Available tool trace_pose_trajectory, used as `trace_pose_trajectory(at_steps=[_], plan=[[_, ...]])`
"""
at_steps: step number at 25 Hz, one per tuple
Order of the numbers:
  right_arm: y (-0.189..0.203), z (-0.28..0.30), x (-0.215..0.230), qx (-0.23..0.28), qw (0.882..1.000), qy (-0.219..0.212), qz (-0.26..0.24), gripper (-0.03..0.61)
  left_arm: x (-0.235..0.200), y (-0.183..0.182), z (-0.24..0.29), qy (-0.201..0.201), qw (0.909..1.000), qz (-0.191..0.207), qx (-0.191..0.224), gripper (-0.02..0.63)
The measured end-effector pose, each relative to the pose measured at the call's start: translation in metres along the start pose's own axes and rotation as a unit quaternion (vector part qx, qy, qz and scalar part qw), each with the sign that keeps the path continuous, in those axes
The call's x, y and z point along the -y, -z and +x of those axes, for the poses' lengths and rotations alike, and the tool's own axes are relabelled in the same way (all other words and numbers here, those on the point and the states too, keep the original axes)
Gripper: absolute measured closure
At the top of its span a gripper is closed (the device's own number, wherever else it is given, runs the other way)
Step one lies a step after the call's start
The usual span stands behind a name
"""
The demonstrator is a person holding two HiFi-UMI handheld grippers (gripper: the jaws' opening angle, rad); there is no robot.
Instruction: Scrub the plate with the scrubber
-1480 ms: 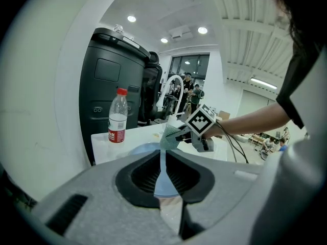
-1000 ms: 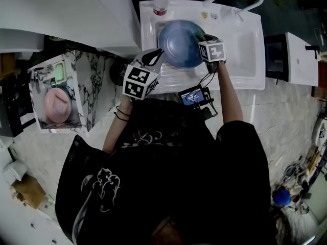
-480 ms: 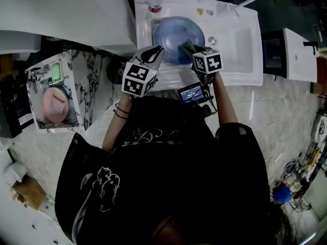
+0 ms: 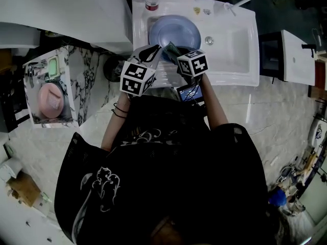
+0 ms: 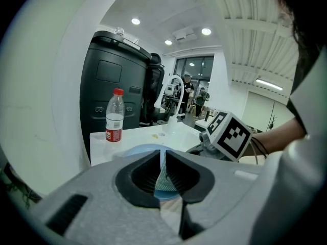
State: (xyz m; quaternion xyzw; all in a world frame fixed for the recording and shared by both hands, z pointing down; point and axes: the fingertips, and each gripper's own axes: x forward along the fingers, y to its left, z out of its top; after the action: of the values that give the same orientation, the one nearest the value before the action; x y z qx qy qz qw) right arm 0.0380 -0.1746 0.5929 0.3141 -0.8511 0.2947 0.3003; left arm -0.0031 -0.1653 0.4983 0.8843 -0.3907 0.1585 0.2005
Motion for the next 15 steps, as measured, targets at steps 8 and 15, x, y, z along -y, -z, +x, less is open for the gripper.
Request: trace_pose_trajectory(at_steps=[8, 15], plan=[[-0.006, -0.019, 0.014, 0.028, 0.999, 0.025, -0.017, 0.489, 0.016, 0.003, -0.001, -0.031, 0.9993, -0.016, 0.014, 0.580], [-0.002, -0.063, 0.019, 0.092, 0.996, 0.020, 0.006, 0.489, 0.043, 0.012, -0.002, -0.065, 0.9974, -0.027, 0.018, 0.580]])
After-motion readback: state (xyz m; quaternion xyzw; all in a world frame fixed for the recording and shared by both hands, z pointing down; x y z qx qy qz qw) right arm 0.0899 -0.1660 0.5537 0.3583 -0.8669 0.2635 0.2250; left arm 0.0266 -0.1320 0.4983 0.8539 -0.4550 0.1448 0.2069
